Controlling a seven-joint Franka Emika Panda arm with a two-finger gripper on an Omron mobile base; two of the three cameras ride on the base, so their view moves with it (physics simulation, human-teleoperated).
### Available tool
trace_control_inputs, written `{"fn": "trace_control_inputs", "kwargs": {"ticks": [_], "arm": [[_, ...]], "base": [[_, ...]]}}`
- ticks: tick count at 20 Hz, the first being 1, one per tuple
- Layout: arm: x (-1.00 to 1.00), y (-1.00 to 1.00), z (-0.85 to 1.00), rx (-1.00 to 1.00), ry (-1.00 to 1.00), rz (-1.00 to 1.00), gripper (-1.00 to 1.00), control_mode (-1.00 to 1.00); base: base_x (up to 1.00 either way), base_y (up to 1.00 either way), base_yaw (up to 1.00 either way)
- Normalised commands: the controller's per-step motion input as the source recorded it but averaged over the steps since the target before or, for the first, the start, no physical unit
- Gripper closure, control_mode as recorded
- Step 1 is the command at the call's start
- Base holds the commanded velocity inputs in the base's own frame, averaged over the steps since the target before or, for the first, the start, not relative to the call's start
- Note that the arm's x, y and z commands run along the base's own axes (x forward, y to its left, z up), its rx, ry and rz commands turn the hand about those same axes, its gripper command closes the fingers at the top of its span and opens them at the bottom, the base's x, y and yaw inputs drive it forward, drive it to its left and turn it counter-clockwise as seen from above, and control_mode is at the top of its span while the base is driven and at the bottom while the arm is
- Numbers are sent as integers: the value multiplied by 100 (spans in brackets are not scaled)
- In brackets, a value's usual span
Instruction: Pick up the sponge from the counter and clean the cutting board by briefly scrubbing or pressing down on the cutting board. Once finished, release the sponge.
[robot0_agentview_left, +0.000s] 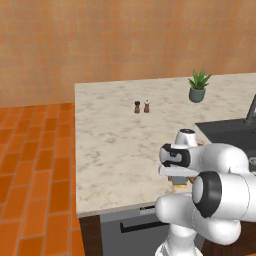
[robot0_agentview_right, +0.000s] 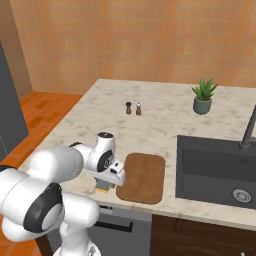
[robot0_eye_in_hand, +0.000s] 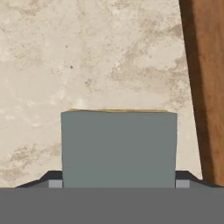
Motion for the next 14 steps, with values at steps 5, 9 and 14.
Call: {"fn": "trace_control_inputs", "kwargs": {"ticks": [5,9,14], "arm": [[0,26,-15,0,0,5,100,-100],[4,0,50,1,0,1,100,-100],[35,-17,94,-1,0,13,100,-100]], "base": [[0,0,0],[0,0,0],[0,0,0]]}}
